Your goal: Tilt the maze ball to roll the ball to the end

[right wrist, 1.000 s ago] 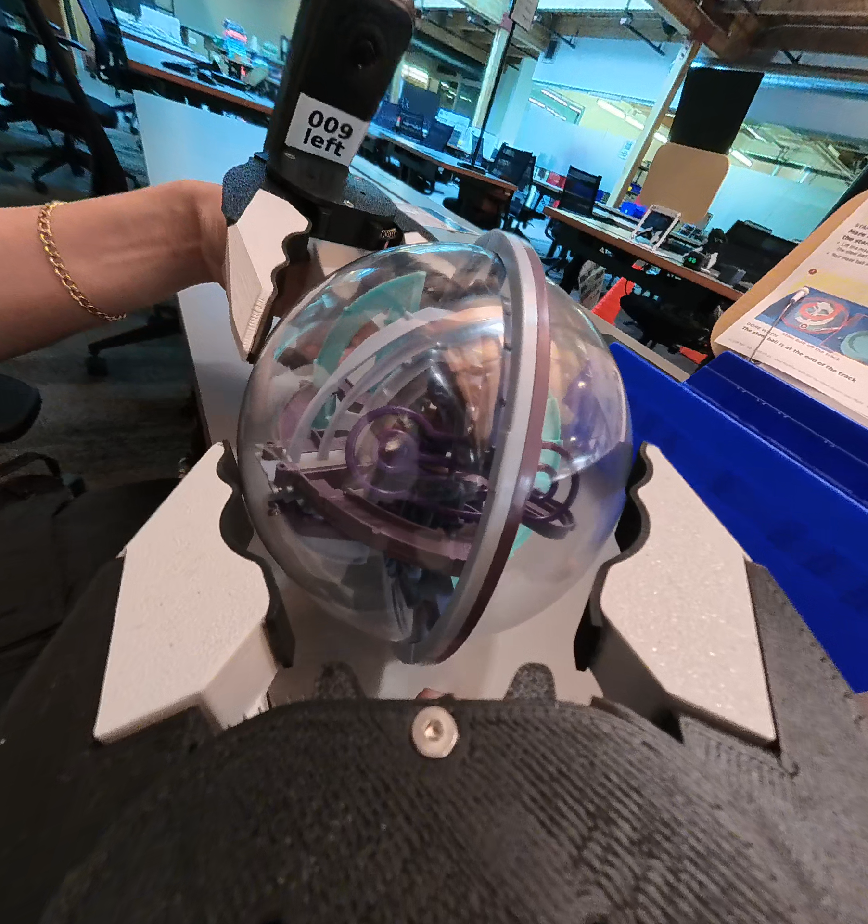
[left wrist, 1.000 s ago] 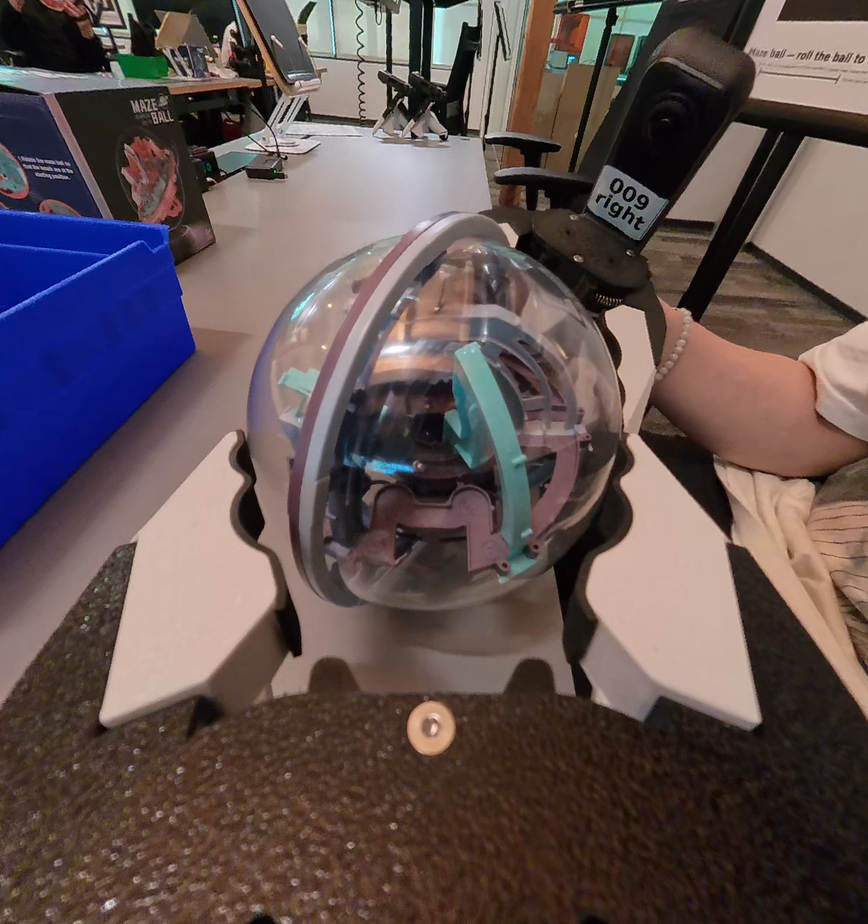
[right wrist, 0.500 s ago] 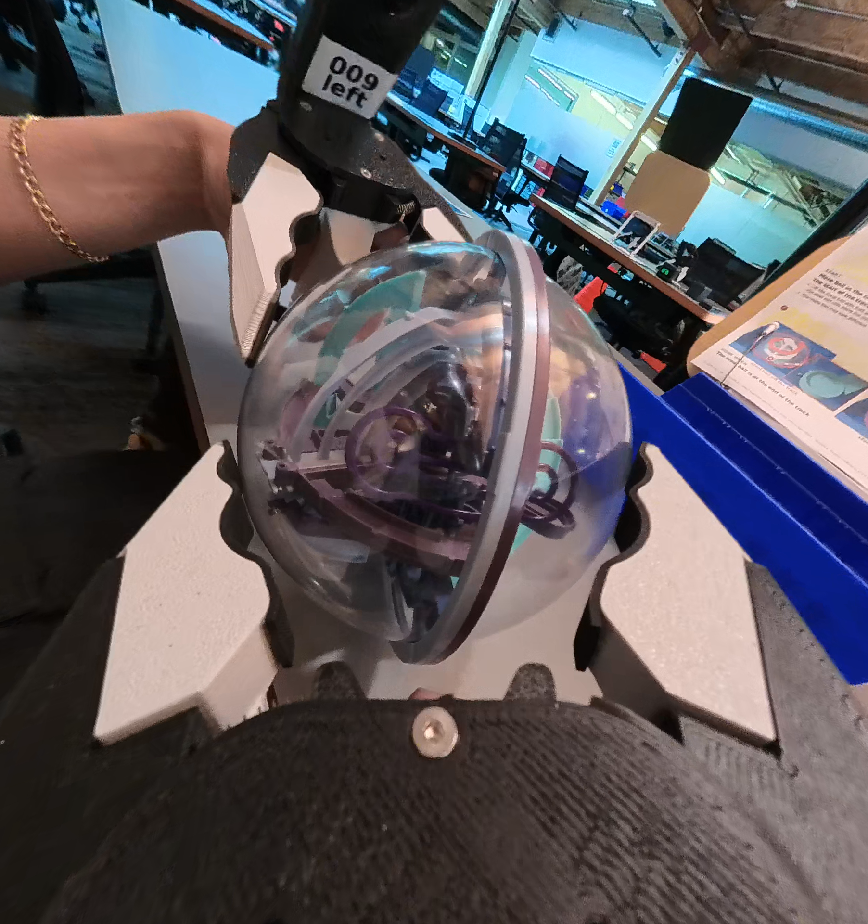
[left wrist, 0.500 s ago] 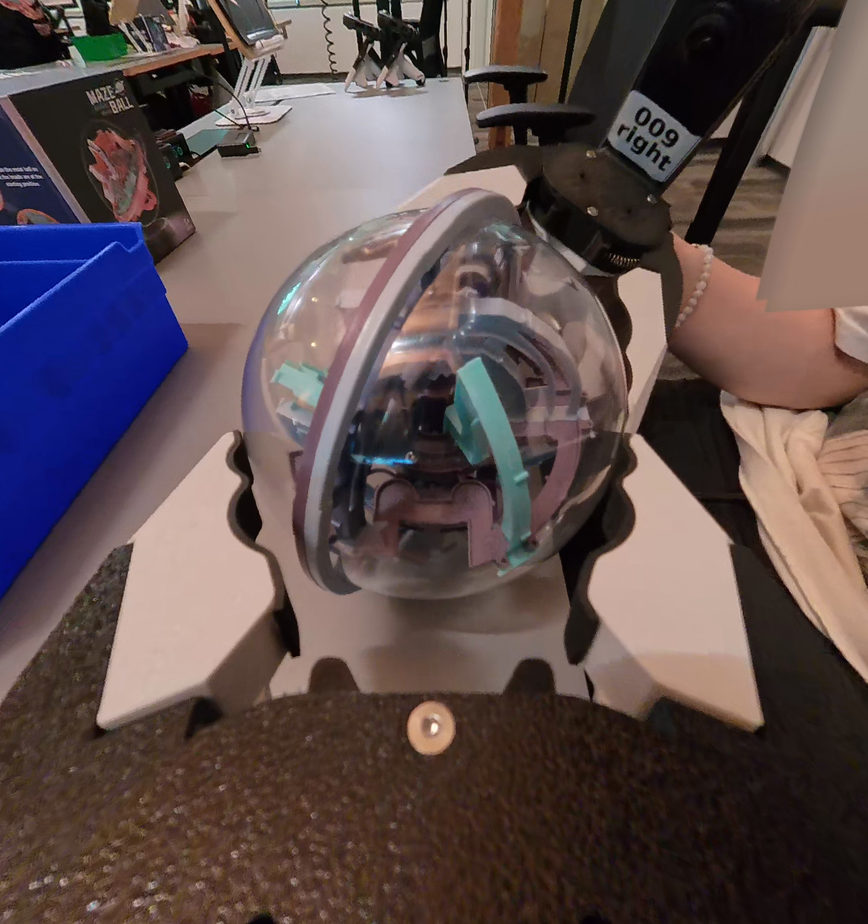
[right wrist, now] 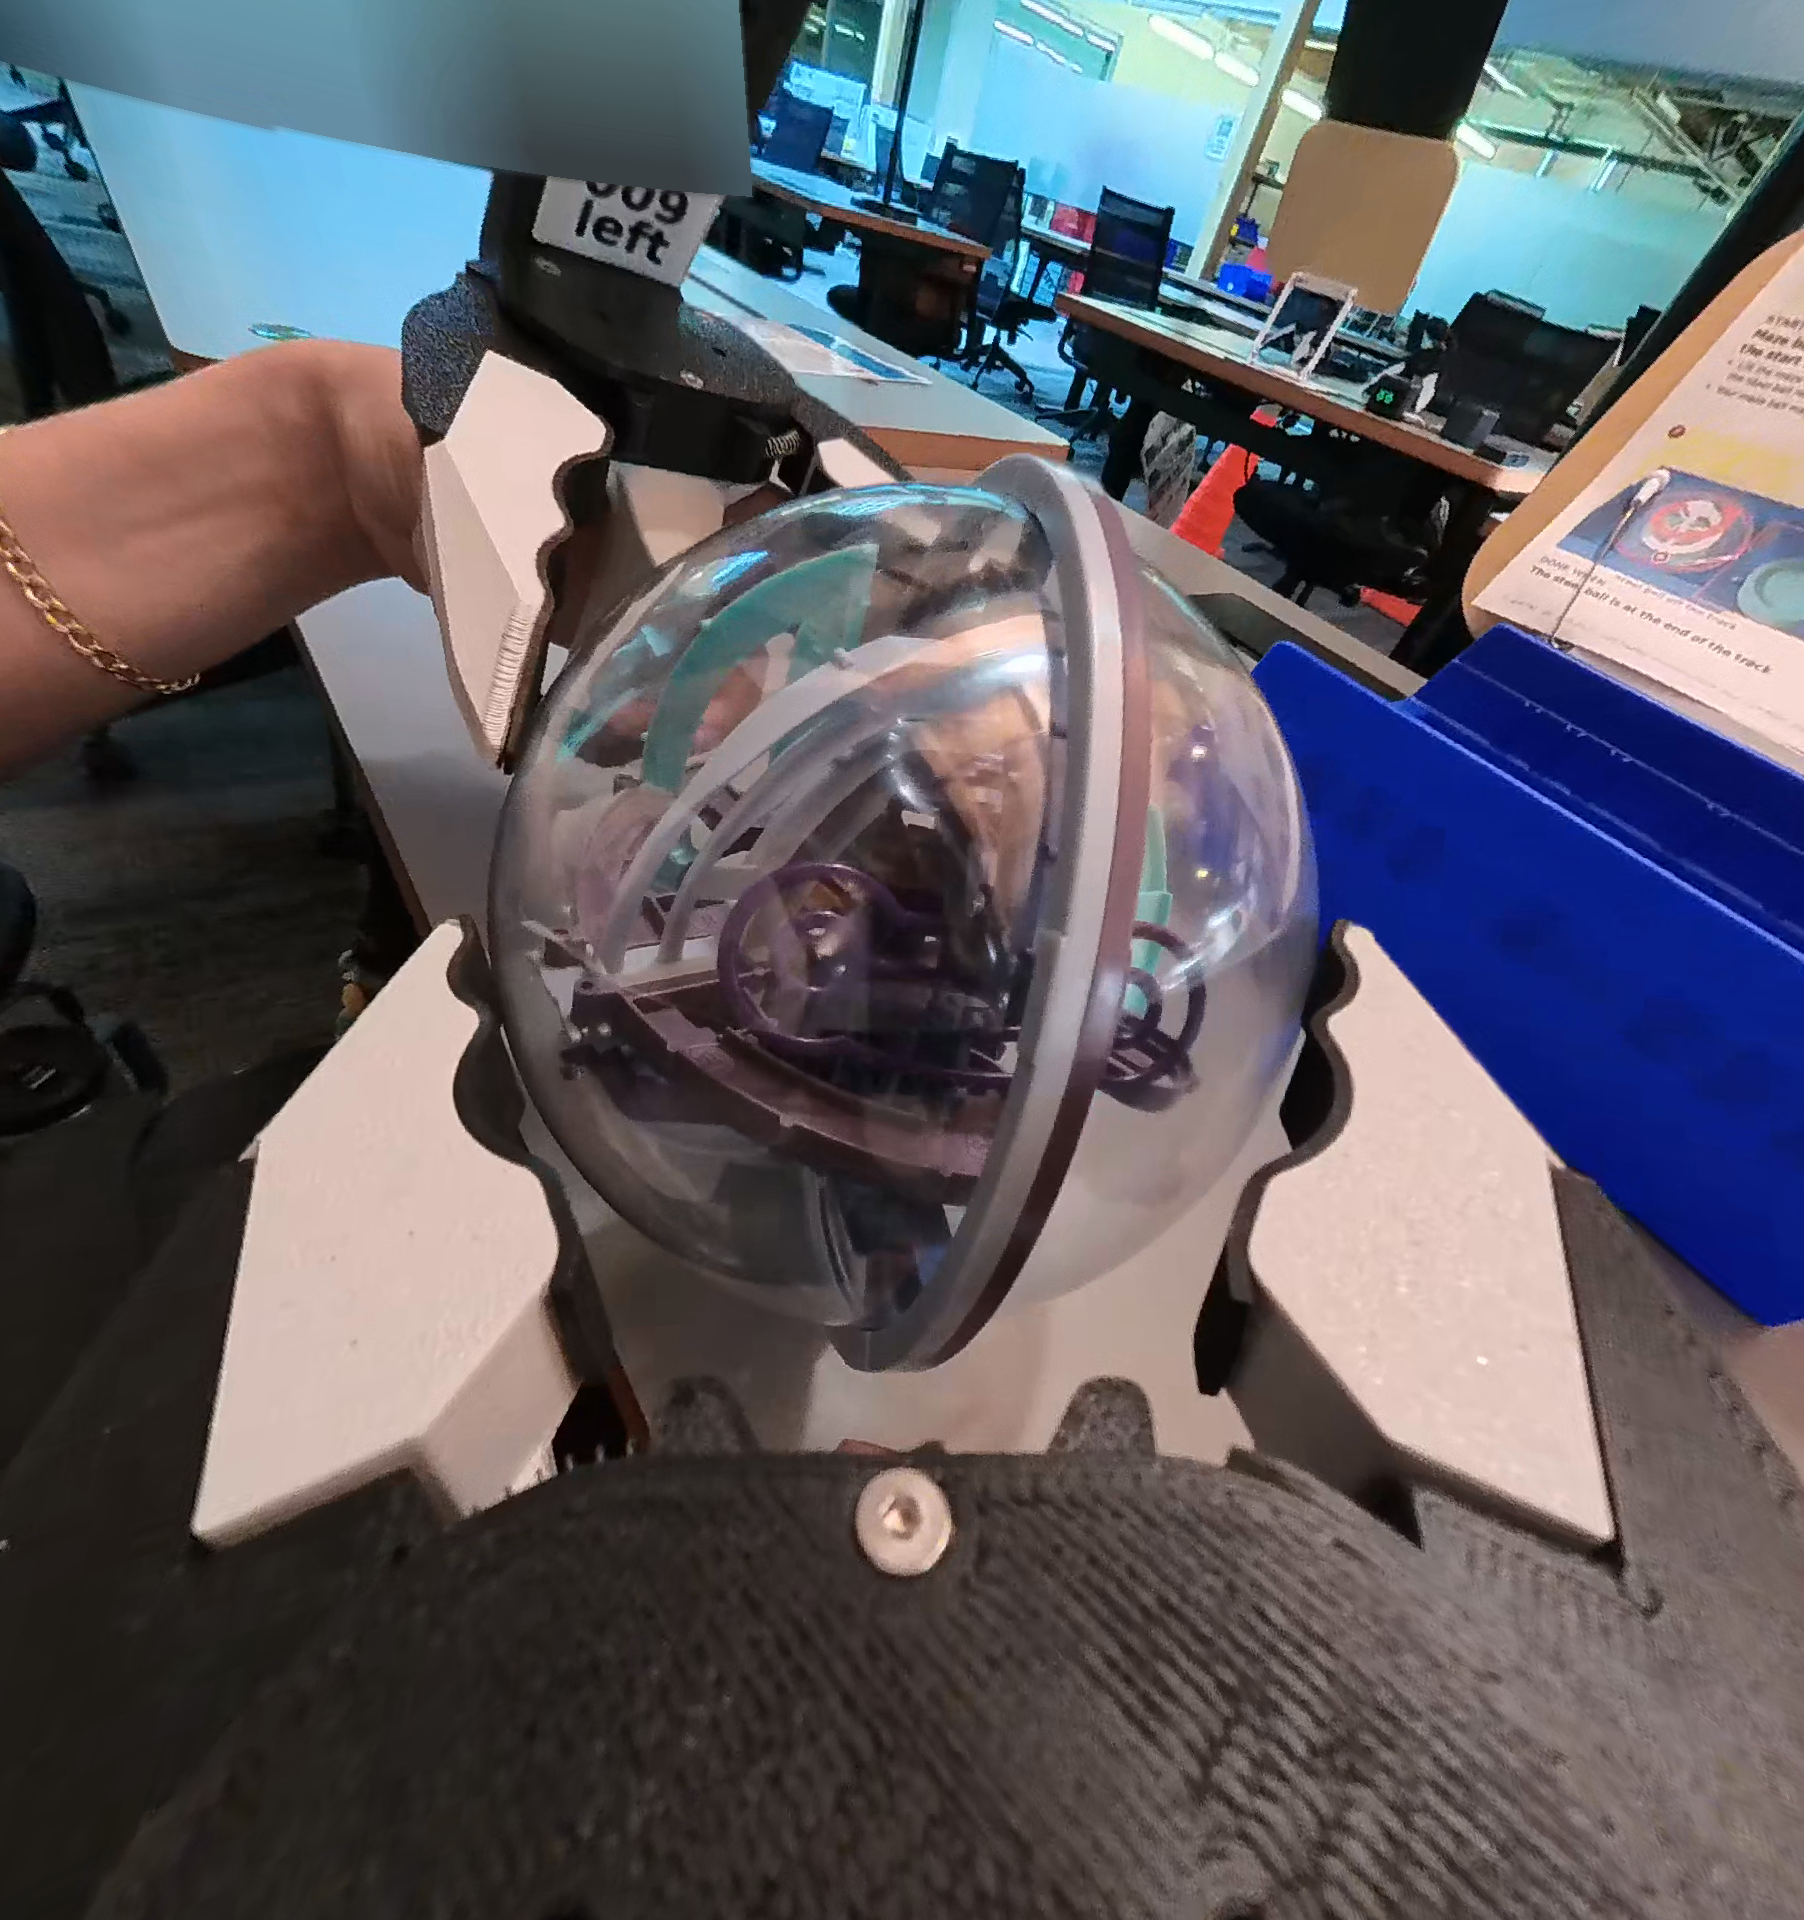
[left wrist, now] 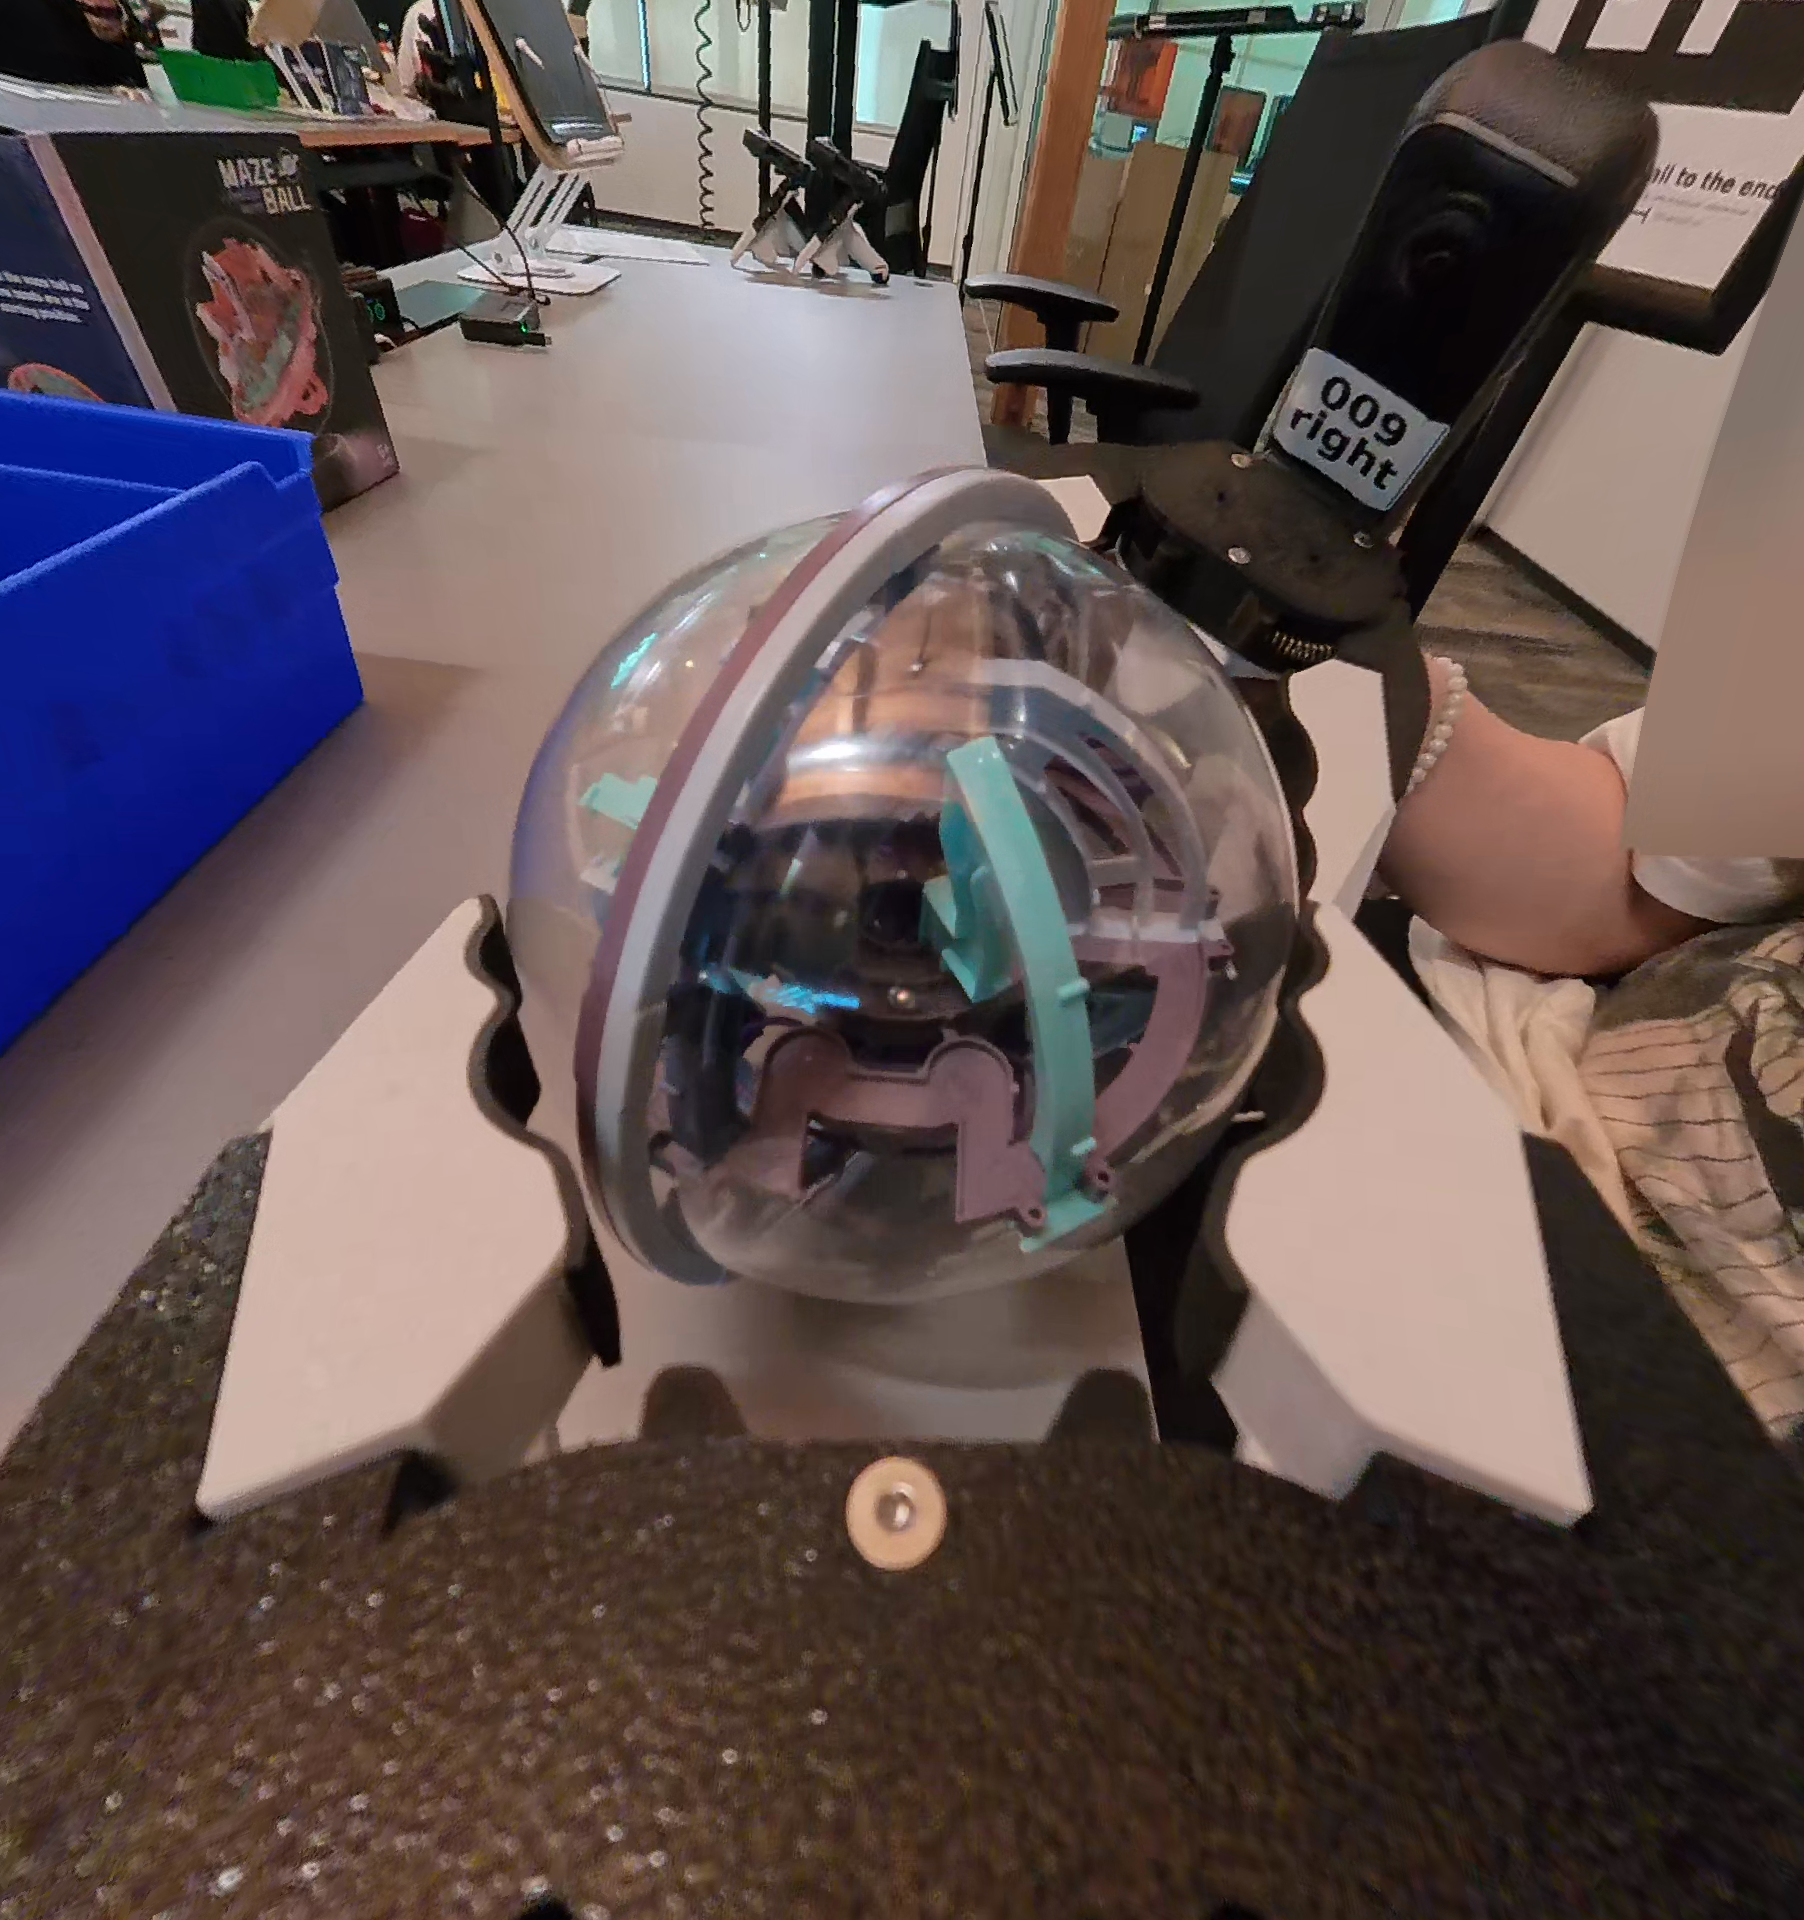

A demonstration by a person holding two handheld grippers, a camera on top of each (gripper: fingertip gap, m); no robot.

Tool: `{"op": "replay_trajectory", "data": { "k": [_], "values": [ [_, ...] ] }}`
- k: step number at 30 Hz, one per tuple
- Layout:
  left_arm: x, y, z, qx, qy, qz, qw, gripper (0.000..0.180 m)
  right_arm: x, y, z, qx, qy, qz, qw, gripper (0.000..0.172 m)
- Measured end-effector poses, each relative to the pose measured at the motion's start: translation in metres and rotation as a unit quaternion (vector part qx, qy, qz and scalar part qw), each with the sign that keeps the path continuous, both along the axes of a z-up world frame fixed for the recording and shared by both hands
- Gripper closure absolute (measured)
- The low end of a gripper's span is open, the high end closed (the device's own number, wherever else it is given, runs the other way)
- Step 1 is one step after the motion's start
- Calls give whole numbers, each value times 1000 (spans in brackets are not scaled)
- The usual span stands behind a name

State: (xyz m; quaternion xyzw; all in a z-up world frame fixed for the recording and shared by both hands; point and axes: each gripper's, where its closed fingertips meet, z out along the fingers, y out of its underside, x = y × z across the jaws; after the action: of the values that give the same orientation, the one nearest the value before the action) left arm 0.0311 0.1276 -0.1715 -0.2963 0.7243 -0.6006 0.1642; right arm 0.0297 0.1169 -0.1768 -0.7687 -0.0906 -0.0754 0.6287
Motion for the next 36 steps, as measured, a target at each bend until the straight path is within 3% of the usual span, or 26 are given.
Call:
{"op": "replay_trajectory", "data": {
  "k": [15,30,36],
  "values": [
    [10,7,5,-46,22,30,998,49,14,1,-1,3,85,-31,996,25],
    [7,8,5,-39,18,27,999,51,12,1,0,8,75,-39,996,25],
    [-2,9,4,-13,6,11,1000,50,3,2,2,25,33,-39,998,24]
  ]
}}
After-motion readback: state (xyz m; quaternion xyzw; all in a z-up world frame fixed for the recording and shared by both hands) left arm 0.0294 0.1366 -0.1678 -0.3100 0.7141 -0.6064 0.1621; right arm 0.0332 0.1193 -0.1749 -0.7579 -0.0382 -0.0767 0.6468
